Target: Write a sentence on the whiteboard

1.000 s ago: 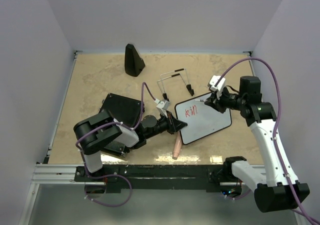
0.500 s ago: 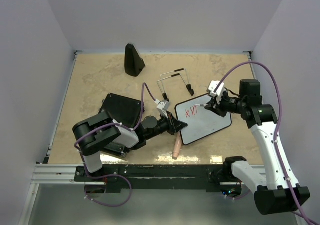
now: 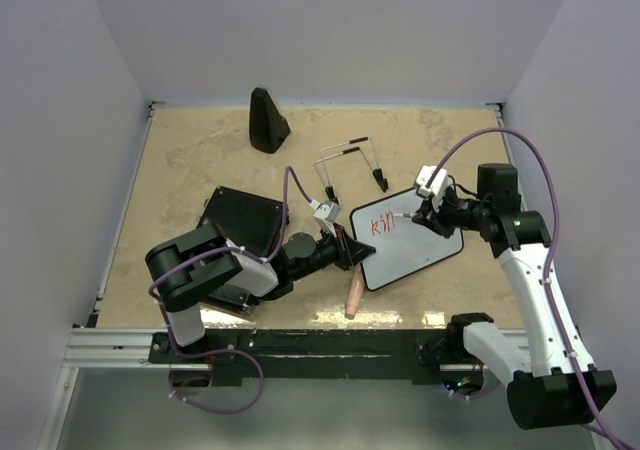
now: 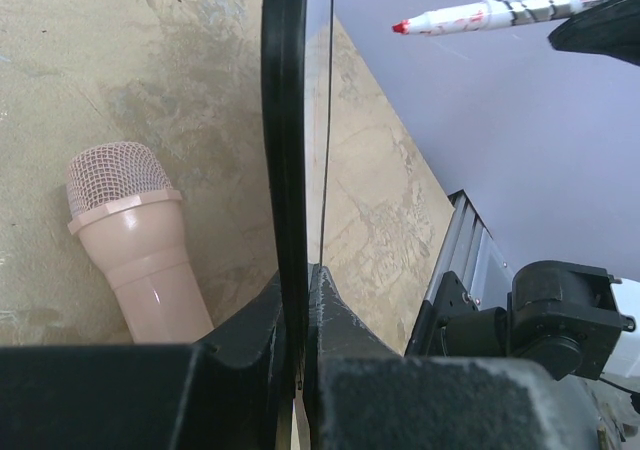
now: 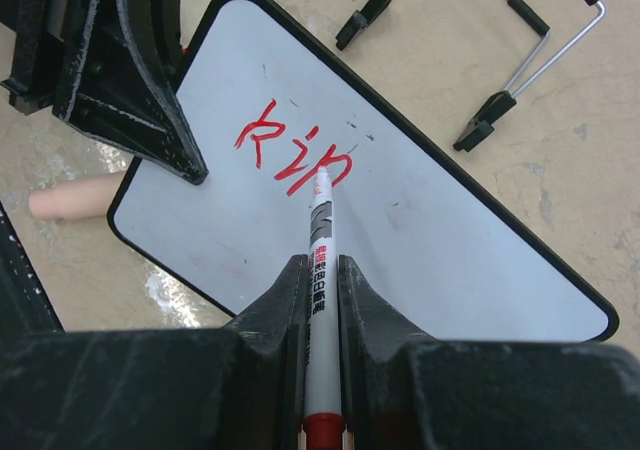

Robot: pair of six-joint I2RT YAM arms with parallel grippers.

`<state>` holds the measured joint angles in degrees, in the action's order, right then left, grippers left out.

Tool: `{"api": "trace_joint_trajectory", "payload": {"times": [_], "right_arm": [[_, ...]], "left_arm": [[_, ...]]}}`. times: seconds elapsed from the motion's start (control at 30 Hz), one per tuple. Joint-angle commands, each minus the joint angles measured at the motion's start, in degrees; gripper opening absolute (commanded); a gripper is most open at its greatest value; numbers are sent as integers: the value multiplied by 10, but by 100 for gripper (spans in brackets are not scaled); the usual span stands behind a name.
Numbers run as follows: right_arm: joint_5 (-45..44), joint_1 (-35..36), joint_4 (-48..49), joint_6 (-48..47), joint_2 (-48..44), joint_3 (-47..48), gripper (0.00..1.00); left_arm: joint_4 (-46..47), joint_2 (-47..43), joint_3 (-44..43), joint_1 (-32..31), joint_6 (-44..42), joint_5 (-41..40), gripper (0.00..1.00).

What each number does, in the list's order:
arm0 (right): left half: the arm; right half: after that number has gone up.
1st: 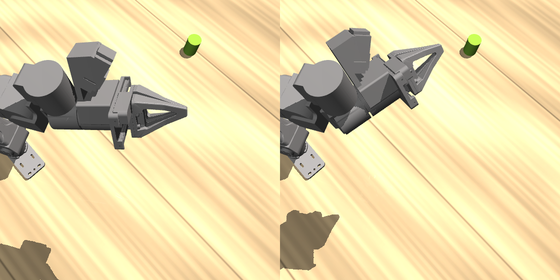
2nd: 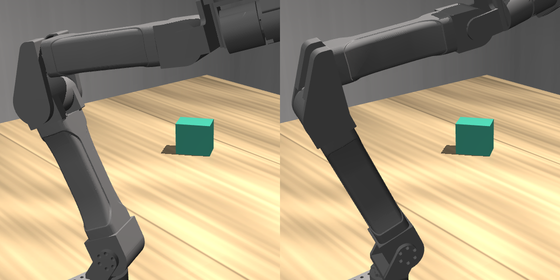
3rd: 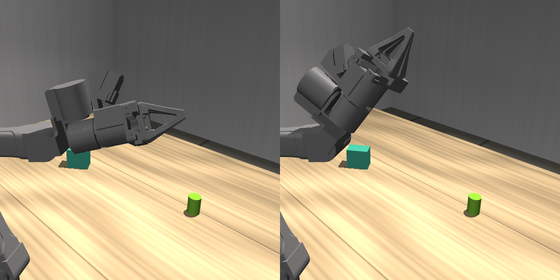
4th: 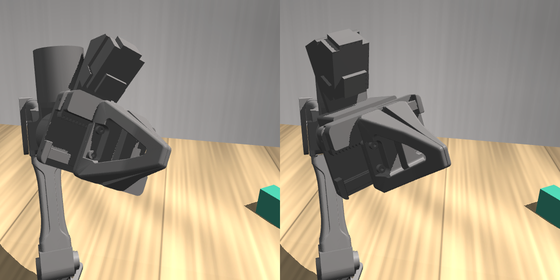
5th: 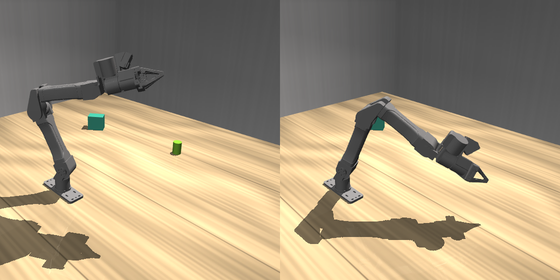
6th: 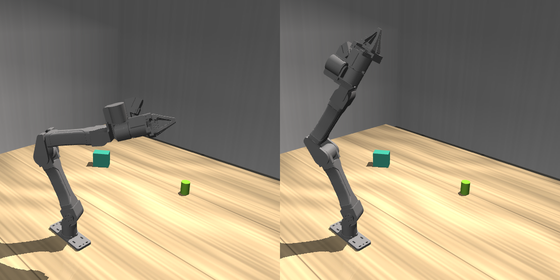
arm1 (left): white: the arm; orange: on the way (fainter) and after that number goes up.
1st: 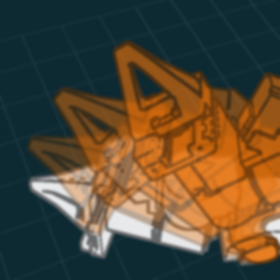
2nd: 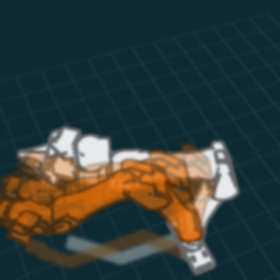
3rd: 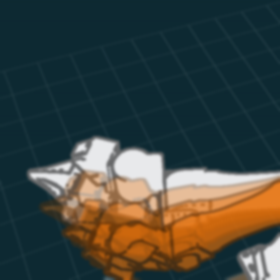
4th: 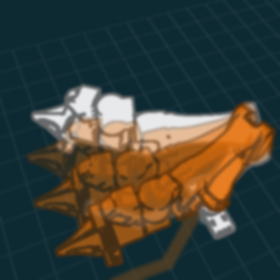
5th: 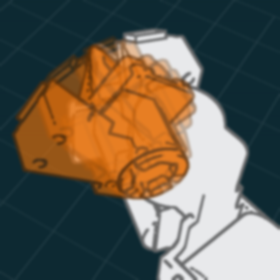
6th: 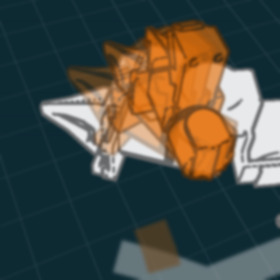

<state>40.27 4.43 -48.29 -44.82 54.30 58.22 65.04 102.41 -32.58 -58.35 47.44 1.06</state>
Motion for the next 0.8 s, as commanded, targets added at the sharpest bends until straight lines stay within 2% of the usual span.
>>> {"api": "trace_joint_trajectory", "payload": {"times": [0.0, 0.27, 0.77], "right_arm": [[-30, -6, 45, 10, -10, -17, 0], [-19, -36, 80, 26, 14, -11, 0], [-12, -39, 139, 54, 33, -34, 0]], "left_arm": [[-3, -8, -2, -5, -23, -20, 0], [0, -3, -12, -5, -30, -14, 0], [1, -5, -12, -6, -38, -13, 0]]}}
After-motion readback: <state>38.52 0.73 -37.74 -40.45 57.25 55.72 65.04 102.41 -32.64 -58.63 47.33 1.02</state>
